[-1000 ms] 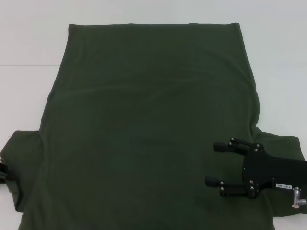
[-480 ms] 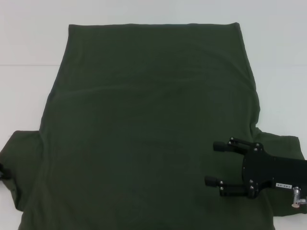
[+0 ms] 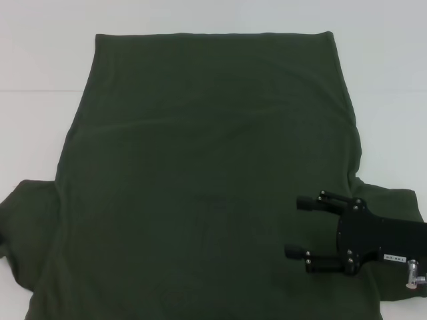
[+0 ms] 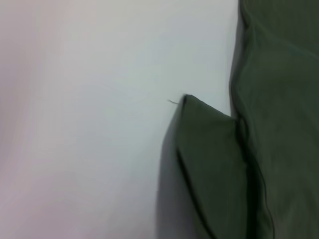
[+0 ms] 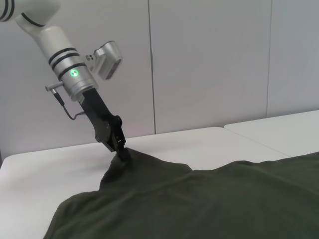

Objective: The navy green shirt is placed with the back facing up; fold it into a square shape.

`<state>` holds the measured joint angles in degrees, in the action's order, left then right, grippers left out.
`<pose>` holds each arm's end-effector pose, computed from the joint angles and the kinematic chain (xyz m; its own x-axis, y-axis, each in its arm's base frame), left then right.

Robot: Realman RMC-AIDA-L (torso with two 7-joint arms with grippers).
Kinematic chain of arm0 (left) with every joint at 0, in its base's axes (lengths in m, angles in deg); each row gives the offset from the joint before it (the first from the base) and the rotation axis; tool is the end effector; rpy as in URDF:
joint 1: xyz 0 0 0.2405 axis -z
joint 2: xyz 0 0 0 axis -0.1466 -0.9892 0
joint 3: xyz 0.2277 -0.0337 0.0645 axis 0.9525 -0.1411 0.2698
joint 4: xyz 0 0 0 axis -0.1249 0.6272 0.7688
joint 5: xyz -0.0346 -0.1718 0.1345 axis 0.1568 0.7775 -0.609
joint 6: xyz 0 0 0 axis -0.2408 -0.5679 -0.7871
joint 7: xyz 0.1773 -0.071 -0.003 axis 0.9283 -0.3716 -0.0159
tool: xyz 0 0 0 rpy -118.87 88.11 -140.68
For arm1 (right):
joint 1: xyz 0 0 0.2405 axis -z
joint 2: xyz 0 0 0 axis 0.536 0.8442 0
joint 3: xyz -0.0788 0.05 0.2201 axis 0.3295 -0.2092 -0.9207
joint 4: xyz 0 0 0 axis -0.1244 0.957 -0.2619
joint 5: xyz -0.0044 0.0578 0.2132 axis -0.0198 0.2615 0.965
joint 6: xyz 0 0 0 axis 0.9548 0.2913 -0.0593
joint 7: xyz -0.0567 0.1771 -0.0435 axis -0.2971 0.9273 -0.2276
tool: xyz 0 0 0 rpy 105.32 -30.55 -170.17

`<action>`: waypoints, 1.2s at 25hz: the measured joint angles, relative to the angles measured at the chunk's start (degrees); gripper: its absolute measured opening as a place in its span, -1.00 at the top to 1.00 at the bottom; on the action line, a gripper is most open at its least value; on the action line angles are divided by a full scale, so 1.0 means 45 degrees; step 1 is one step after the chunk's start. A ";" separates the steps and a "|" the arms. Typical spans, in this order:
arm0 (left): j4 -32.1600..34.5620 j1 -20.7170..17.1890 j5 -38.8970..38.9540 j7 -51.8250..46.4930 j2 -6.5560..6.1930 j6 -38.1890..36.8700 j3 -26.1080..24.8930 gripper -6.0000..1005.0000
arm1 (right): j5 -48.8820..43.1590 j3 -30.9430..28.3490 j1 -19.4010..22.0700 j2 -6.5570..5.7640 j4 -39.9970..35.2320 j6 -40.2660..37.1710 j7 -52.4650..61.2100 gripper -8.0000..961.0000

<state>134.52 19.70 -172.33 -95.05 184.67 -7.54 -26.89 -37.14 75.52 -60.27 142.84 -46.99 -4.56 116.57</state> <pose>-0.3725 0.3286 0.0852 -0.0750 0.9155 0.3953 0.9624 0.1702 -0.2115 0.2527 0.3099 -0.0540 0.8384 -0.1115 -0.5335 -0.2650 -0.9388 -0.2202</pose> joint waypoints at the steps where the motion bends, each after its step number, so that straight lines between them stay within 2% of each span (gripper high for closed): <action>1: 0.0007 -0.0008 0.0002 0.0013 -0.0072 -0.0054 -0.0078 0.94 | 0.0005 -0.0016 0.0000 0.0000 0.0000 0.0000 -0.0004 -0.91; 5: 0.0288 -0.0014 0.0027 0.0071 -0.0332 -0.0388 -0.0365 0.94 | 0.0011 -0.0047 0.0000 0.0000 0.0001 -0.0026 -0.0010 -0.91; 16: 0.1691 0.0243 0.0033 -0.0046 -0.0657 -0.1275 -0.0646 0.93 | 0.0012 -0.0087 0.0024 0.0022 0.0000 -0.0085 -0.0006 -0.91; 20: 0.1755 0.0377 0.0068 -0.0055 -0.0691 -0.1536 -0.0729 0.93 | 0.0013 -0.0089 0.0052 0.0020 0.0006 -0.0090 -0.0008 -0.91; 30: 0.1796 0.0704 0.0667 -0.0084 -0.0550 -0.1940 -0.0732 0.93 | 0.0012 -0.0088 0.0046 0.0019 0.0040 -0.0096 -0.0018 -0.91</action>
<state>142.60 22.86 -169.33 -95.43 182.19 -16.27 -30.19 -37.09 75.12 -60.06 142.93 -46.81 -4.99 116.49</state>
